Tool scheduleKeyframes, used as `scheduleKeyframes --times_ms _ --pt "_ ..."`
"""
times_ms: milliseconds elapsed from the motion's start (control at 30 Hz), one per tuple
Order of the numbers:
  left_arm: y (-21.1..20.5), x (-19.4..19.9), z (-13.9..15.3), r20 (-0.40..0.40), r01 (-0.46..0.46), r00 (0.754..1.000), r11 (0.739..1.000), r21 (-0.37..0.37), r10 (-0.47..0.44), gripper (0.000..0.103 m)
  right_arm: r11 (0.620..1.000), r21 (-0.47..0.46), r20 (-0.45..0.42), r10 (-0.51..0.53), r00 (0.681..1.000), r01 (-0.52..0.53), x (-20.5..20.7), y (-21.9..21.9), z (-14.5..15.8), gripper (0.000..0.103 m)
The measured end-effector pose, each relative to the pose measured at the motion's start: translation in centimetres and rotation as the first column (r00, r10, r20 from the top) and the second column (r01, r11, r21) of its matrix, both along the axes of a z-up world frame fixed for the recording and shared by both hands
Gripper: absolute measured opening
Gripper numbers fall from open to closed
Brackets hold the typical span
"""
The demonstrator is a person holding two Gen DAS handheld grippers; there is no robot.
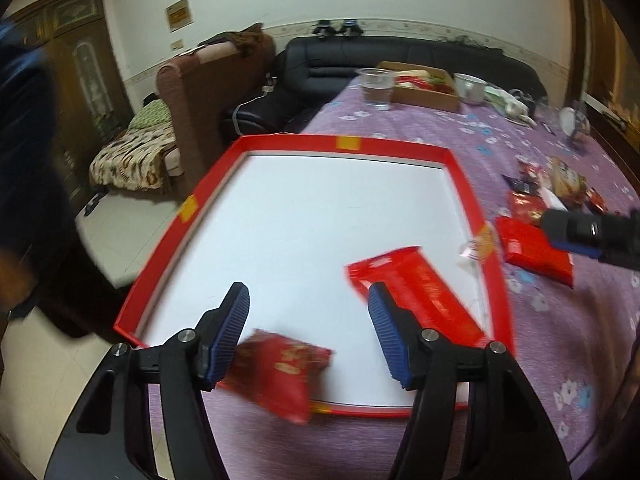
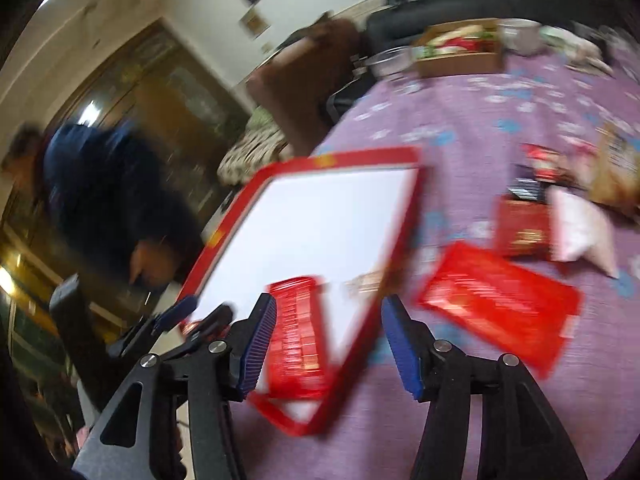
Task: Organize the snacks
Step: 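Carry both red packets over the white tray and open both tools, then grasp the long red bar with the left tool while the right tool grasps the green packet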
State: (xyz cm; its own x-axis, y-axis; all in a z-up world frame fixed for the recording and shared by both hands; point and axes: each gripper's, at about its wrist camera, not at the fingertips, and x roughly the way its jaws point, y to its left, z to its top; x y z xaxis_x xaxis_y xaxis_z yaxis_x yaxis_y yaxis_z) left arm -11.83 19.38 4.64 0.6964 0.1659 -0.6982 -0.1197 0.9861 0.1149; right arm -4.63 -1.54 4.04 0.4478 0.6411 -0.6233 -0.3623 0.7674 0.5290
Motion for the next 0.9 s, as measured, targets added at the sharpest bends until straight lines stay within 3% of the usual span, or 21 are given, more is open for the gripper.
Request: scheduleKeyframes --times_ms 233,500,733,900 --pt "-3.6 0.1 0.1 -0.016 0.091 0.996 0.996 0.021 -0.091 0.061 0.977 0.031 -0.035 -0.211 0.977 0.212 0.4 -9.9 -1.3 0.060" --pt "-7.3 0.0 -0.1 -0.048 0.178 0.983 0.983 0.038 -0.176 0.061 0.941 0.044 -0.039 -0.334 0.942 0.336 -0.9 -17.3 -2.0 0.061" --pt "-10.4 -0.1 -0.5 -0.081 0.265 0.962 0.962 0.059 -0.260 0.061 0.876 0.057 -0.032 -0.478 0.878 0.479 -2.7 -24.5 -1.6 0.064" --pt "-12.8 0.0 -0.9 -0.109 0.332 0.940 0.940 0.078 -0.323 0.062 0.837 0.052 -0.078 -0.540 0.838 0.545 -2.4 -27.6 -2.1 0.064"
